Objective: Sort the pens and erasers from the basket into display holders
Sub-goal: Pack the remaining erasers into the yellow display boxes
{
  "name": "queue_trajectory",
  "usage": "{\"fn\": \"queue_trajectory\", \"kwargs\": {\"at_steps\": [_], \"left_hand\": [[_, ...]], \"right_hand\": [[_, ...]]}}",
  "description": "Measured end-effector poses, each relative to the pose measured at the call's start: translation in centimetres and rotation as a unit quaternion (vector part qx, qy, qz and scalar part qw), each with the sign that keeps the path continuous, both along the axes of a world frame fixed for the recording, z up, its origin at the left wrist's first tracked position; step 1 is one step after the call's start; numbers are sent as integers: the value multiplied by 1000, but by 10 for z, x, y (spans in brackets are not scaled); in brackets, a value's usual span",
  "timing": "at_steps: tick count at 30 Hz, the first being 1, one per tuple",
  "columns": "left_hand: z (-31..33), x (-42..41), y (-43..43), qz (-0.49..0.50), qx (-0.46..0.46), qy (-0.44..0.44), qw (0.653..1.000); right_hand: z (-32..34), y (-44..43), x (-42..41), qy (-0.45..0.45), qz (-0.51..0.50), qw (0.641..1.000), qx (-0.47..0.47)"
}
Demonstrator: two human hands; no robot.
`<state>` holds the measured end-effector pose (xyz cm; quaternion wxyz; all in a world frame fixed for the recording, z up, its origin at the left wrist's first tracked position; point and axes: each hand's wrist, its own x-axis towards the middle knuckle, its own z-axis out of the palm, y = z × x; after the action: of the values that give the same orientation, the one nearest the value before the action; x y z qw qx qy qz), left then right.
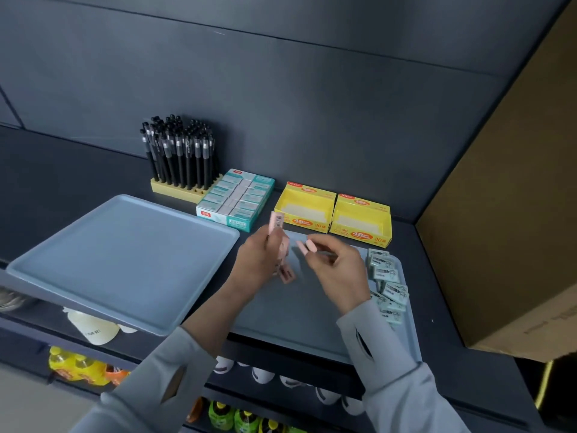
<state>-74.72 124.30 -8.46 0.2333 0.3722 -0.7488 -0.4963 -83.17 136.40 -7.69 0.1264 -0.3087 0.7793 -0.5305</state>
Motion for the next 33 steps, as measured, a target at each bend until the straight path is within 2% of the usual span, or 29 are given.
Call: {"fn": "queue_trajectory", "kwargs": {"at_steps": [1,3,5,8,10,14,16,19,21,25,33], "left_hand": [[4,-2,0,5,125,48,991],[11,-7,-3,11,319,115,941],[20,-10,-6,-14,434,142,890],[30,-17,-11,-59,525,144,837],[34,-21,-13,-57,550,134,822],[35,-25,-25,-55,584,145,797],[37,-25,-33,-60,582,153,796],[45,-23,-45,-72,560,146,813],[50,-20,-55,-76,539,132,828],[56,-13,-74,-62,513,119,848],[58,-5,-106,-67,503,122,853]], "right_hand": [[5,-1,-1,-27,-3,999,-33],[16,-5,-2,-82,-1,992,-94],[25,-11,-2,-113,21,985,-129],[30,-21,-4,-91,56,987,-123],[34,-25,-6,-117,49,982,-142],[40,-30,-15,-233,-19,954,-188],[42,-33,-22,-288,-42,935,-201],[51,-39,-30,-356,-55,898,-251],[59,-43,-36,-334,-46,907,-252],[66,-59,-50,-248,-5,955,-164],[57,-88,-79,-218,-10,972,-93]]}}
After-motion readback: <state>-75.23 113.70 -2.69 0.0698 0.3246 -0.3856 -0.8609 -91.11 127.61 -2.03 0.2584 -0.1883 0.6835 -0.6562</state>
